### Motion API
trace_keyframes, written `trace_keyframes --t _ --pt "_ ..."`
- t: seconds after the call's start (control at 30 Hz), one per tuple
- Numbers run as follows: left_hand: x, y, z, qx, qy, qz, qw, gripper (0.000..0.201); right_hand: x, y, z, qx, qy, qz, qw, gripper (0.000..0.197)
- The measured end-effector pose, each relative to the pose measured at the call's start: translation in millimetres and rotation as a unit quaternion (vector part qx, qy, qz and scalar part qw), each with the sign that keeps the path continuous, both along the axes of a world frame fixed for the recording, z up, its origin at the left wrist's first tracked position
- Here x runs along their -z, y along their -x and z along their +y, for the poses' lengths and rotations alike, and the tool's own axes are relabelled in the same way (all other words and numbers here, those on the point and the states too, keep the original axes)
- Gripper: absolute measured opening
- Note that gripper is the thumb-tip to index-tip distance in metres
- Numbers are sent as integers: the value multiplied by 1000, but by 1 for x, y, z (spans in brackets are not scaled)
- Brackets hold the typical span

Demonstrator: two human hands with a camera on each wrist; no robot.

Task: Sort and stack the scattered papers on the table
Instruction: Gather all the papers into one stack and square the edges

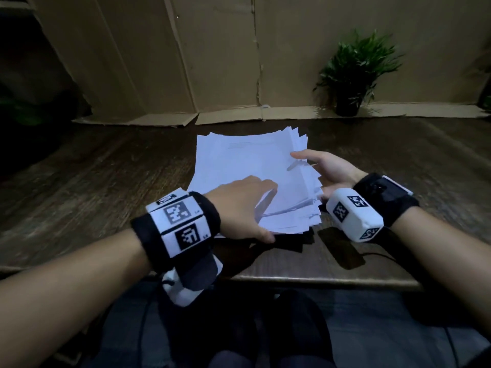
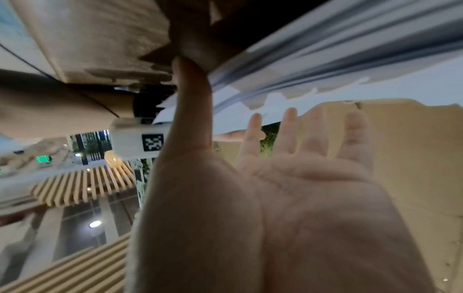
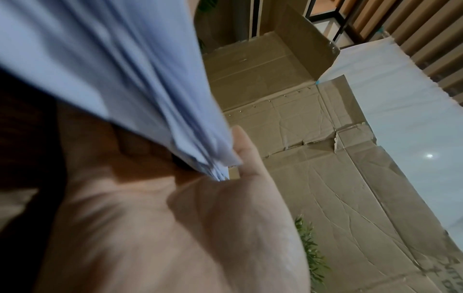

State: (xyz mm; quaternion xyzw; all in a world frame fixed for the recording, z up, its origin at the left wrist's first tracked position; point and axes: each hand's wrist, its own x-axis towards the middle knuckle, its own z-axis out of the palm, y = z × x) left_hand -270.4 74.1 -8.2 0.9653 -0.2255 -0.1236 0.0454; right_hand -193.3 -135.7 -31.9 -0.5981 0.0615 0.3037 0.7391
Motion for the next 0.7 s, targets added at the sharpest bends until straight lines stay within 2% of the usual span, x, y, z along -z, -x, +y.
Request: trace_keyframes --t 0.1,0.23,0.37,0.47,0.5,0.6,0.7 --pt "1 -4 -15 15 18 -11 1000 89 1 -1 -2 0 -9 -10 1000 45" --pt "2 -12 -22 -3 31 -2 999 90 2 -3 -3 -23 -7 4 1000 43" --pt "2 -12 -17 -33 33 18 999 92 2 -5 -4 -71 51 23 996 44" --pt "4 -8 -16 -38 39 19 998 93 4 -6 -7 -130 93 19 987 67" --pt "4 -7 -16 -38 39 19 998 94 4 -6 -6 -141 88 21 986 67" --pt "1 -6 -17 -28 21 28 999 96 3 -4 -5 -103 45 16 994 40" --pt "-2 -10 -21 -25 21 41 999 90 4 -3 -4 -54 -14 18 998 46"
